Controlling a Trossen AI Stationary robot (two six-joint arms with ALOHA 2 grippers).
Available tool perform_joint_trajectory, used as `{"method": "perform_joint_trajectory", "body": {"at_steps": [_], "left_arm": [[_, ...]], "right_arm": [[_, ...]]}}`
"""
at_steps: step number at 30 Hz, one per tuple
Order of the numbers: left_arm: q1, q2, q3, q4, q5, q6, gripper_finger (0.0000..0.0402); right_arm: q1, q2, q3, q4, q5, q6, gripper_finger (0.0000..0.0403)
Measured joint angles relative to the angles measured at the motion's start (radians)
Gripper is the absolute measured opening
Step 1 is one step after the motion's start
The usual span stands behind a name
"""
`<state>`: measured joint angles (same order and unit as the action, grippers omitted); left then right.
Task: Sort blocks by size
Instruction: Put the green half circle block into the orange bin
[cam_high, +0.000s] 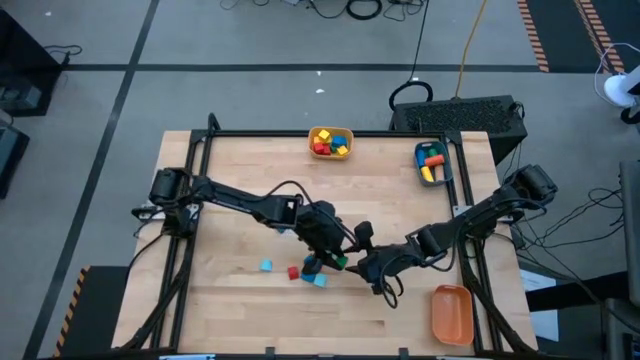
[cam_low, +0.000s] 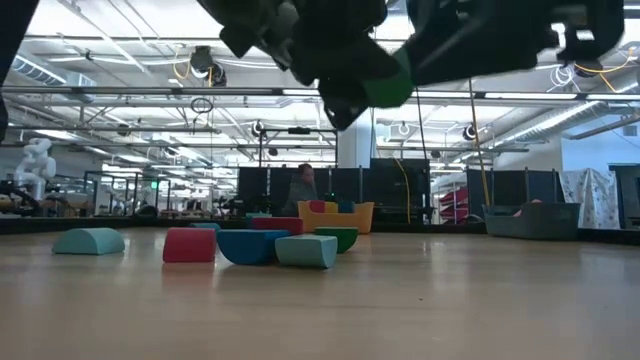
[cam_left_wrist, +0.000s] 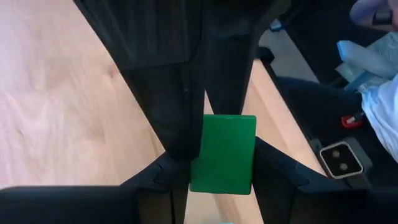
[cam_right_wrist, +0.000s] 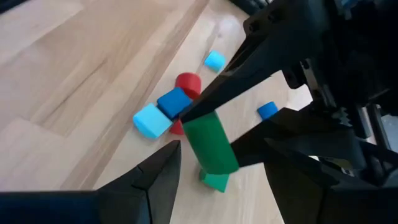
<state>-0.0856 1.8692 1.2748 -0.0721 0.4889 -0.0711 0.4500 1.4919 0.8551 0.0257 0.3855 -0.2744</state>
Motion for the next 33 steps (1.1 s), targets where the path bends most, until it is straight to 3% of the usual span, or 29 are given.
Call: {"method": "perform_joint_trajectory", "body": {"at_steps": [6,16,27,33], "left_arm": [[0.000,0.036,0.011,-0.011,0.008,-0.001,0.0137],[0.000,0.042,0.012,0.051,0.038,-0.001,0.0137],[0.001,0.042,0.012,0.105,0.037,-0.002,0.0138],[0.001,0.042,0.012,0.107,0.042,-0.003,0.0139]], "right_arm": [[0.000,0.042,0.000,0.004,0.006,0.000,0.0203],[0.003,0.042,0.000,0.015,-0.073,-0.001,0.0136],[0.004,0.041,0.001,0.019,-0.072,-0.034,0.0147],[0.004,0.041,0.001,0.020,-0.076,-0.055,0.0092]]}}
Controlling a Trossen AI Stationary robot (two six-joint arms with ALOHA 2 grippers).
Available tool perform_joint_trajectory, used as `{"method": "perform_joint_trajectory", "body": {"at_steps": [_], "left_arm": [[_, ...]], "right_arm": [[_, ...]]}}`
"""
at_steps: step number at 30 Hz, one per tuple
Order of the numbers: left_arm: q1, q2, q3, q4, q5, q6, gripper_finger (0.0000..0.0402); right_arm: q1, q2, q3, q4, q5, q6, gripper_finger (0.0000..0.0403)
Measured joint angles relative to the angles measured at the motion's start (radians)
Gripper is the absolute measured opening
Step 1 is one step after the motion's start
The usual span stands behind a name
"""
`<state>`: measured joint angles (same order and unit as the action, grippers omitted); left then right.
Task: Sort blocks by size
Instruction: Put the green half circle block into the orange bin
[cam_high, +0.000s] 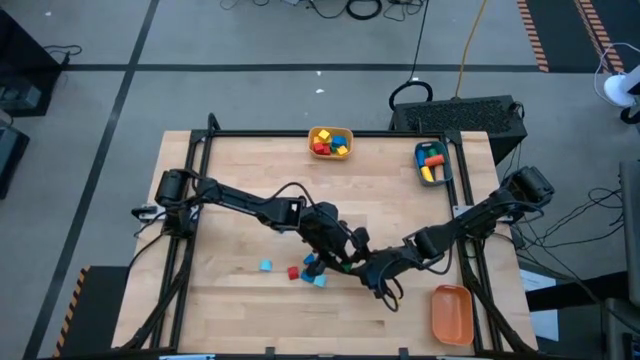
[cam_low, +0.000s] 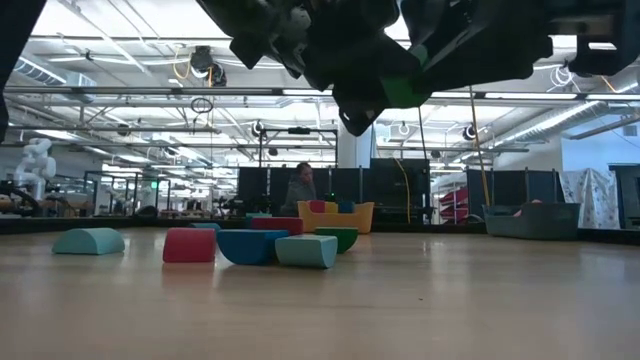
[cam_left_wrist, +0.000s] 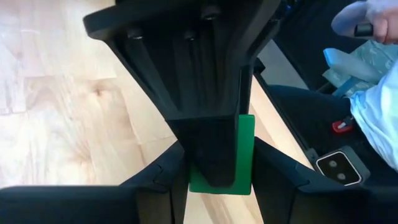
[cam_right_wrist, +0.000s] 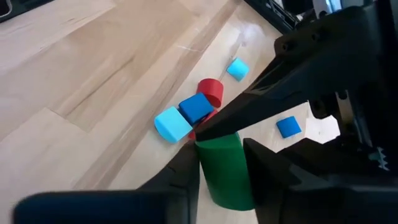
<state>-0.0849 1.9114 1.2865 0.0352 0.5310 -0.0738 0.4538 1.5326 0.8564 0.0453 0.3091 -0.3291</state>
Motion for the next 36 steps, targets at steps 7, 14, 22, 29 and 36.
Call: {"method": "perform_joint_trajectory", "body": {"at_steps": [7,14,22,29,36], "left_arm": [[0.000,0.000,0.001,-0.019,-0.008,0.024,0.0158],[0.001,-0.004,0.003,-0.222,-0.196,0.086,0.0172],[-0.009,-0.003,0.002,-0.288,-0.303,0.081,0.0175],[-0.065,-0.003,0.001,-0.288,-0.402,0.091,0.0175],[-0.103,-0.003,0.000,-0.292,-0.502,0.103,0.0175]], "right_arm": [[0.013,0.001,0.000,-0.003,0.011,0.005,0.0074],[0.050,-0.052,-0.004,-0.145,0.040,0.201,0.0068],[0.107,-0.192,-0.002,-0.394,0.000,0.550,0.0068],[0.229,-0.273,-0.002,-0.608,-0.058,0.931,0.0068],[0.352,-0.287,-0.002,-0.676,-0.144,1.201,0.0069]]}}
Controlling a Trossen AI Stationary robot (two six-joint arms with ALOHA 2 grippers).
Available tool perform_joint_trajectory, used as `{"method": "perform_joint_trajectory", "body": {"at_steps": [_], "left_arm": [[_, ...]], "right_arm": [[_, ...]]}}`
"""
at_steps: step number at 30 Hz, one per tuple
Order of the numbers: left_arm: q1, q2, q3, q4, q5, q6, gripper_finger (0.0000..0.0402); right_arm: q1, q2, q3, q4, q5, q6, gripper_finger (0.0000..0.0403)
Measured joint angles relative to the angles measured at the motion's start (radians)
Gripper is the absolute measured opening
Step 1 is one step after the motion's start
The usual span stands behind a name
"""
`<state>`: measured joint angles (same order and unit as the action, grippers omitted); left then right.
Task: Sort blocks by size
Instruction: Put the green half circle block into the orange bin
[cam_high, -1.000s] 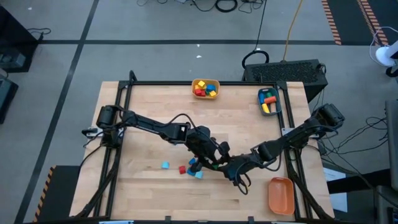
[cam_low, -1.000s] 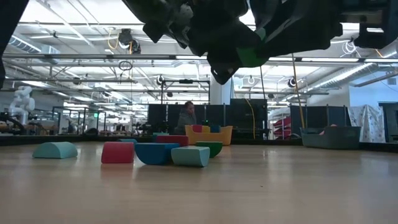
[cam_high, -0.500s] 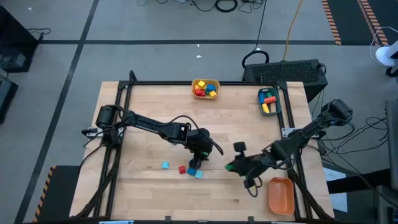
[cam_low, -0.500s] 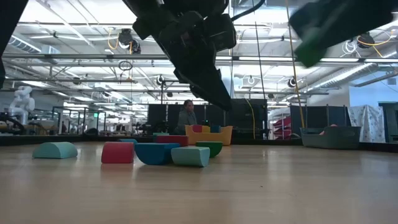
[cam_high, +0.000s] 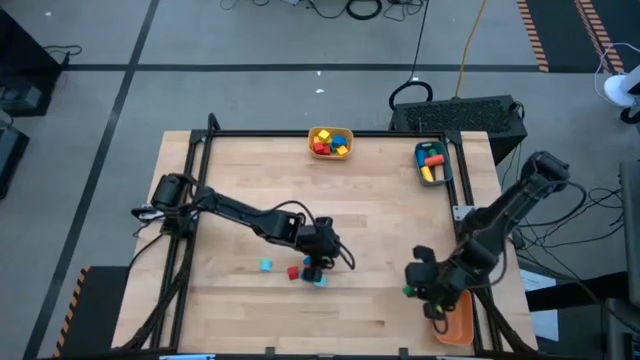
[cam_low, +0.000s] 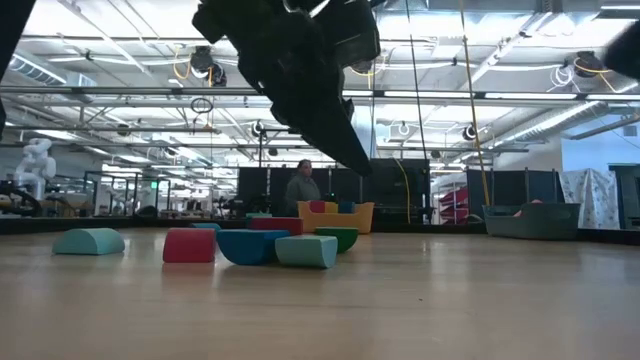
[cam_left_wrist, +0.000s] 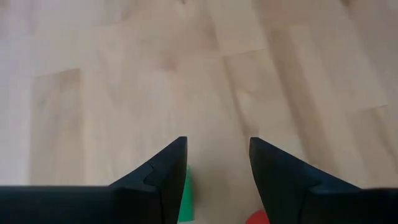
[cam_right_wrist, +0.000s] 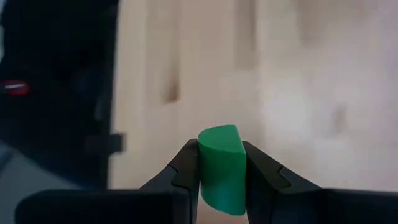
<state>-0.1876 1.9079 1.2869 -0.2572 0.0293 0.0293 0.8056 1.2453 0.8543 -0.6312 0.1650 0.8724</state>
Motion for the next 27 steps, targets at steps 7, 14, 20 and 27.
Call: {"method": "perform_joint_trajectory", "body": {"at_steps": [7,14,20,27], "left_arm": [[-0.024,0.000,0.000,-0.039,-0.153,-0.023,0.0176],[-0.024,0.000,0.000,-0.038,-0.195,-0.023,0.0176],[-0.022,0.000,0.000,-0.038,-0.195,-0.023,0.0176],[-0.022,0.000,0.000,-0.039,-0.196,0.012,0.0176]], "right_arm": [[0.120,0.000,0.000,-0.007,-0.115,0.280,0.0070],[0.242,0.000,0.000,-0.029,-0.170,0.510,0.0070],[0.300,0.036,0.000,-0.113,-0.171,0.653,0.0073],[0.303,0.118,0.000,-0.180,-0.217,0.730,0.0101]]}}
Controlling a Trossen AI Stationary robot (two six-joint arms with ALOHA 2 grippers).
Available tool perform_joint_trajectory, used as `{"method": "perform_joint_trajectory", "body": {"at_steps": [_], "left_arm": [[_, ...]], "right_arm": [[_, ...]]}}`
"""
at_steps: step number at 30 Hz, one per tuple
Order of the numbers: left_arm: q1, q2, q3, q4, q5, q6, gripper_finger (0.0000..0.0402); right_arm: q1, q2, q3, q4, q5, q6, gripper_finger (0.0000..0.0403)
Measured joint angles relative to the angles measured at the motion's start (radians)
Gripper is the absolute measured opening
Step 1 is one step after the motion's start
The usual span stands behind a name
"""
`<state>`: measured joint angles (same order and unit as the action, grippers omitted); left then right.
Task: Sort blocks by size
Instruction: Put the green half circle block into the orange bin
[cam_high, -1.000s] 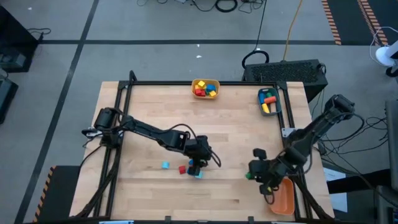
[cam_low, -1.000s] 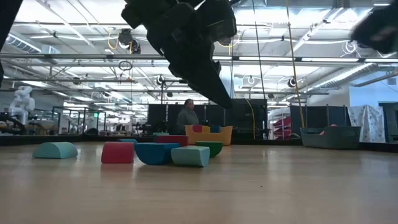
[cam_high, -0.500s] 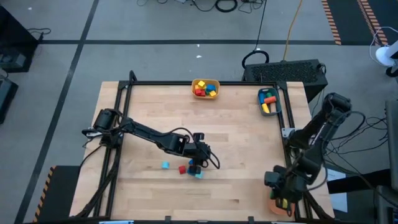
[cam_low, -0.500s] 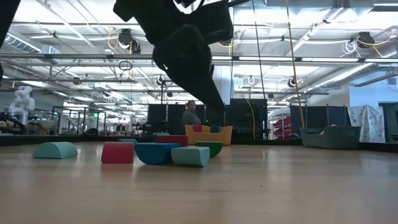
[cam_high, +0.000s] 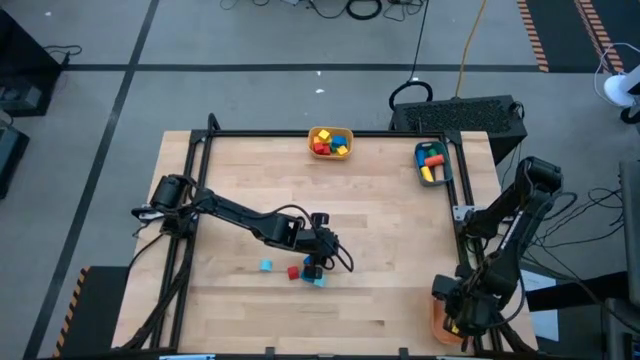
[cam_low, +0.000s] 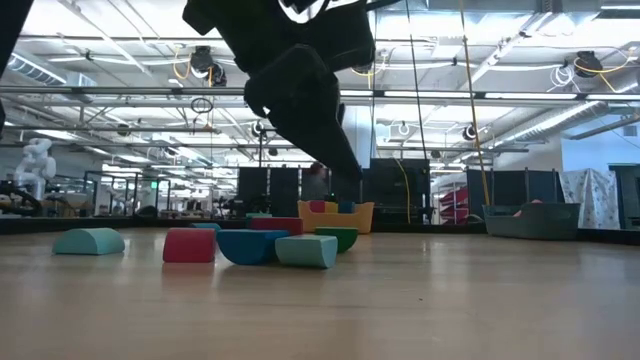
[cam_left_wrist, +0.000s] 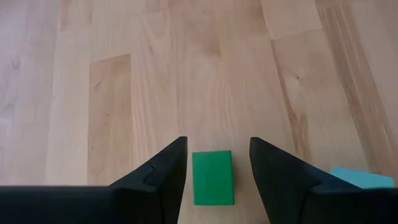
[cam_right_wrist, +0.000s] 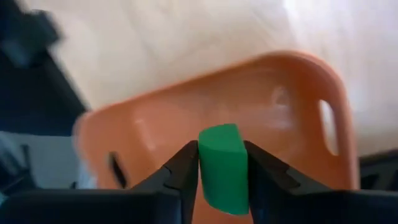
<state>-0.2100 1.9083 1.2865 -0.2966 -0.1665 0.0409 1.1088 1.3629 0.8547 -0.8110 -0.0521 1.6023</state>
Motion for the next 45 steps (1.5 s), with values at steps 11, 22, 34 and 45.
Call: {"method": "perform_joint_trajectory", "body": {"at_steps": [11,22,34,45], "left_arm": [[0.008,0.001,0.000,0.002,-0.032,0.020,0.0176],[0.007,0.001,0.000,-0.002,-0.038,0.019,0.0176],[0.004,0.001,0.000,-0.063,-0.051,-0.011,0.0176],[-0.044,0.001,-0.009,-0.173,-0.051,-0.051,0.0176]], "right_arm": [[-0.003,0.034,0.000,-0.050,-0.037,0.010,0.0170],[-0.025,0.034,0.124,-0.160,0.021,-0.032,0.0149],[-0.149,0.039,0.278,-0.234,0.610,-0.401,0.0135],[-0.412,0.042,0.071,0.224,0.754,-0.768,0.0206]]}}
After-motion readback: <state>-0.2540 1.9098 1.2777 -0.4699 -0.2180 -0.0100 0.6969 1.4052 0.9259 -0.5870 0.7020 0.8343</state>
